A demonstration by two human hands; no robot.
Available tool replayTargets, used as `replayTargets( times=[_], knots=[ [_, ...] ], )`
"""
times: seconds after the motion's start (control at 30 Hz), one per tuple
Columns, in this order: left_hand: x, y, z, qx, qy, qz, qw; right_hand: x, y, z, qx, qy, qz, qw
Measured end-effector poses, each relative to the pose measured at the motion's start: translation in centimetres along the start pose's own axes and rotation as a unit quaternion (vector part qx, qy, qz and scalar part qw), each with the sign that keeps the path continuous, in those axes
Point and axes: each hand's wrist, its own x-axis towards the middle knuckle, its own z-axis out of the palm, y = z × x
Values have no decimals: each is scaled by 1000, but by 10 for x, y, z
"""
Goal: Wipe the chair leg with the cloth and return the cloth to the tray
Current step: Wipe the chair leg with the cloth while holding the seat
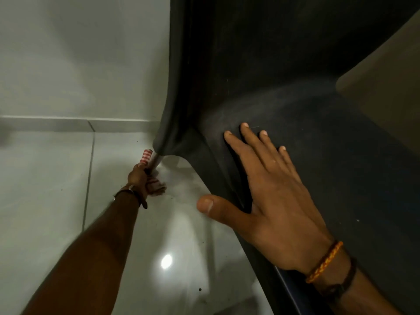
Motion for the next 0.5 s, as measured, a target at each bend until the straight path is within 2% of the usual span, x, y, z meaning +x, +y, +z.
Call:
replayTargets(
  times=[0.13, 0.23, 0.4, 0.5],
  knots=[
    [-18, 5, 9, -33, -8, 14, 999, 1, -2, -2, 5, -2, 2, 1000],
    [-75, 10, 23, -75, -22, 77, 994, 1, -3, -3, 1, -9, 6, 1000],
    [-188, 28, 38, -158, -63, 210, 963, 1, -4, -3, -4, -12, 6, 1000],
    [-220, 35, 47, -171, -51, 204, 962, 2, -4, -4, -9, -15, 8, 1000]
  ],
)
